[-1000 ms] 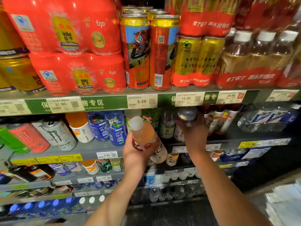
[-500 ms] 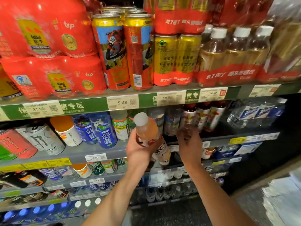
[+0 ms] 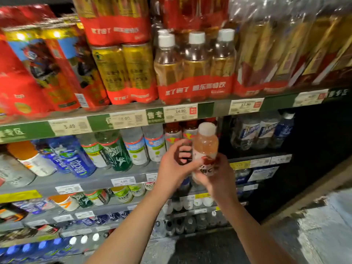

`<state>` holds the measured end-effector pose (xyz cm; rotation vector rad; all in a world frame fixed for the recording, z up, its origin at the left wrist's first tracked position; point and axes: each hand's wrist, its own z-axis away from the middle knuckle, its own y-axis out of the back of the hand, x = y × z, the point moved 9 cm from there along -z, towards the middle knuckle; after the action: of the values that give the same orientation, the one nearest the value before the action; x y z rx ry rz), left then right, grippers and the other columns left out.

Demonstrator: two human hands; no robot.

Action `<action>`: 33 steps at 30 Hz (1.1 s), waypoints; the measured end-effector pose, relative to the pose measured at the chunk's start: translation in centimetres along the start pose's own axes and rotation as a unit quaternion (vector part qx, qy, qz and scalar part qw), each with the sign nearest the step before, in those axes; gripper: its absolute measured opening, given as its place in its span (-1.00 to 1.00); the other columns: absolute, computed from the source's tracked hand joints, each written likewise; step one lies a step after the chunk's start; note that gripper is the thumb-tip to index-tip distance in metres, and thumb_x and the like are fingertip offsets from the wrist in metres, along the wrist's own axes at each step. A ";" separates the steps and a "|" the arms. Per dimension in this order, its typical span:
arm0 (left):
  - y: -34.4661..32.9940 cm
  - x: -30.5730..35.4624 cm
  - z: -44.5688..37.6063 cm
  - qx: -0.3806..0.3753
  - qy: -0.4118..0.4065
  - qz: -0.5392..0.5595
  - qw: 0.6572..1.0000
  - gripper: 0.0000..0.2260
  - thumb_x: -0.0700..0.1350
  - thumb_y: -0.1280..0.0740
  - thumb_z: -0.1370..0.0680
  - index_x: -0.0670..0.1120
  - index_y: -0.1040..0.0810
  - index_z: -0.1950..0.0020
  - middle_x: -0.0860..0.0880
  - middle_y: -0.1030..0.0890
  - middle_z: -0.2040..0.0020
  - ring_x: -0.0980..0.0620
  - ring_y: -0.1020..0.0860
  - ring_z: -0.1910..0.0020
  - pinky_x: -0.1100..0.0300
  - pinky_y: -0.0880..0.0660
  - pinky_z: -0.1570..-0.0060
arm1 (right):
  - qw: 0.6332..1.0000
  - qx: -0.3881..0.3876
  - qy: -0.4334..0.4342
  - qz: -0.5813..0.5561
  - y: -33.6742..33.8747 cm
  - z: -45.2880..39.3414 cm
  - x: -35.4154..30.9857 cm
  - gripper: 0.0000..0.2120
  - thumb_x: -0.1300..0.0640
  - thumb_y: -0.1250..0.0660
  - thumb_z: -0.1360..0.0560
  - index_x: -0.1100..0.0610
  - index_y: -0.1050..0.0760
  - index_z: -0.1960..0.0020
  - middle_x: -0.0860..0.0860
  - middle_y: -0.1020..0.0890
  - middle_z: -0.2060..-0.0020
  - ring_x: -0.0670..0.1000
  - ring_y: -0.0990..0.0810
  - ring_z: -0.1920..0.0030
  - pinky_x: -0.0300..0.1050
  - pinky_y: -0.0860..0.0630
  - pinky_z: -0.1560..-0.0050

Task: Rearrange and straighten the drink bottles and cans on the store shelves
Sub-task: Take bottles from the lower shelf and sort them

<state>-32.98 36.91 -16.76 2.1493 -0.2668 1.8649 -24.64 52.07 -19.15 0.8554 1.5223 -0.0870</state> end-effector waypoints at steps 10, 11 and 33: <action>3.8 -0.4 -0.7 0.334 -0.040 -0.207 0.919 -0.51 -0.10 -0.59 -0.39 -0.11 -0.49 -0.24 0.05 -0.49 -0.10 0.11 -0.47 -0.12 0.38 -0.33 -0.15 | 0.995 0.103 -0.007 -0.016 5.7 -7.5 3.2 -0.44 0.07 -0.60 -0.30 0.04 -0.47 -0.23 -0.12 -0.60 0.03 -0.13 -0.54 0.10 -0.51 -0.36 0.15; 3.5 -0.2 -0.8 0.340 -0.047 -0.209 0.916 -0.49 -0.12 -0.60 -0.38 -0.13 -0.49 -0.25 0.05 -0.49 -0.11 0.16 -0.44 -0.11 0.48 -0.28 -0.14 | 0.995 0.103 0.002 -0.012 5.3 -8.0 3.3 -0.41 0.06 -0.61 -0.30 0.06 -0.46 -0.26 -0.11 -0.60 0.00 -0.15 -0.53 0.08 -0.57 -0.34 0.13; 8.5 -4.0 4.8 0.285 -0.019 -0.083 0.955 -0.78 -0.33 -0.39 -0.53 -0.06 -0.52 -0.09 0.01 -0.57 0.18 0.20 -0.53 0.24 0.30 -0.51 0.17 | 0.987 0.126 0.042 0.088 2.9 -3.9 5.9 -0.60 0.05 -0.41 -0.50 0.22 -0.48 -0.25 0.16 -0.57 -0.14 0.15 -0.49 -0.19 0.05 -0.47 -0.20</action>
<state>-31.82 27.13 -20.49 2.4612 0.4948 1.9702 -25.66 58.86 -22.47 1.2055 1.5276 -0.1164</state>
